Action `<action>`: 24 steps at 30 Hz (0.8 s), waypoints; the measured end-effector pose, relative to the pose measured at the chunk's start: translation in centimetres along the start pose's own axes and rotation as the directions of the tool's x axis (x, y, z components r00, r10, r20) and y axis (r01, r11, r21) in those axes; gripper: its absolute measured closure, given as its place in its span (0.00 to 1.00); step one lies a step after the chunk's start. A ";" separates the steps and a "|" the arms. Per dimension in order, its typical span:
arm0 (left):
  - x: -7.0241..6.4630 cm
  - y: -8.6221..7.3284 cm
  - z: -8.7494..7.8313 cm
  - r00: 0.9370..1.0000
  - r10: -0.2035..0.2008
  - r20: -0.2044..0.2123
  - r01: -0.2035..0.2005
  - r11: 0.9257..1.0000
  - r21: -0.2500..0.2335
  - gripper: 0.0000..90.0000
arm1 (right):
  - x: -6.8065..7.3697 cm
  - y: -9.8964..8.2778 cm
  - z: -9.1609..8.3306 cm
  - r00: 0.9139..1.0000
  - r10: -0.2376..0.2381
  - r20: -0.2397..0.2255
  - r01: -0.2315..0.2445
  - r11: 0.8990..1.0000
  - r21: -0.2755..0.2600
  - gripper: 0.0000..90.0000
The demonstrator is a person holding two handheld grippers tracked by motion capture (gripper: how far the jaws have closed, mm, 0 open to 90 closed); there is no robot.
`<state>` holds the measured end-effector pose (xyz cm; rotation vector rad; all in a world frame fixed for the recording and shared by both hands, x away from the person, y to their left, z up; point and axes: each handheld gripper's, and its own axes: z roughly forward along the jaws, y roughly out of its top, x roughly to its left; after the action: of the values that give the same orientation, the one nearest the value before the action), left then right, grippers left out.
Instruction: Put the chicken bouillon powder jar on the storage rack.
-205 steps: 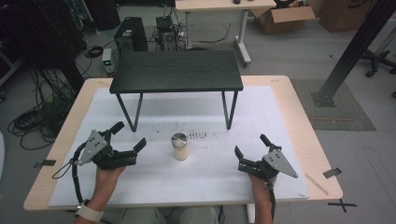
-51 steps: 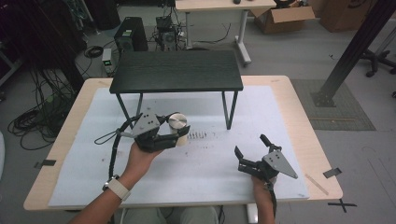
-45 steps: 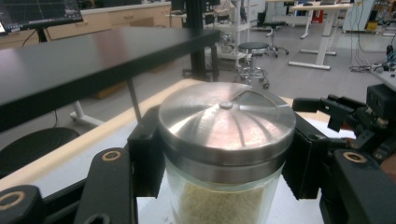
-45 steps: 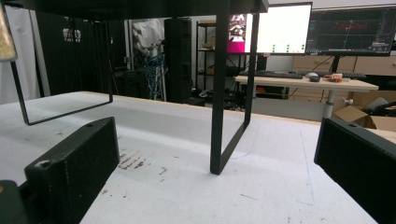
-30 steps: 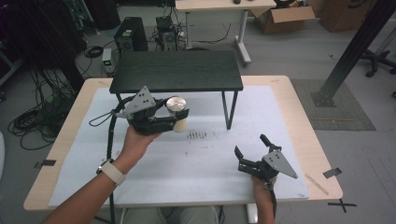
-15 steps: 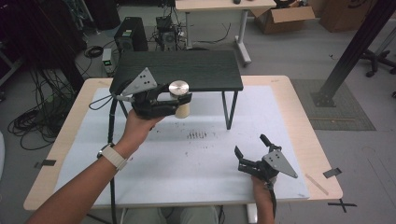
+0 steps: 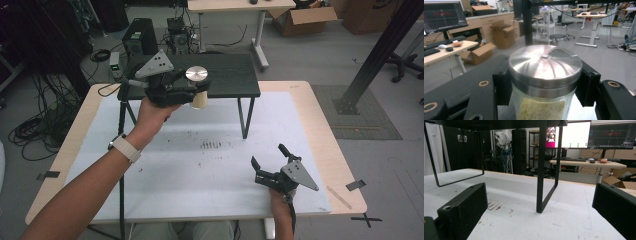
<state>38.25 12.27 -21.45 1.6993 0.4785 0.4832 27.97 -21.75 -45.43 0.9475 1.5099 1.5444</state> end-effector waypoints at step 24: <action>3.3 2.1 6.2 0.999 0.018 -0.033 -0.019 0.999 -0.026 0.47 | 0.0 0.0 0.0 1.000 -0.001 0.000 0.001 1.000 0.007 0.00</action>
<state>44.60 8.71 -20.25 1.6740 0.4786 0.5299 27.99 -21.71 -45.42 0.9499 1.5170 1.5393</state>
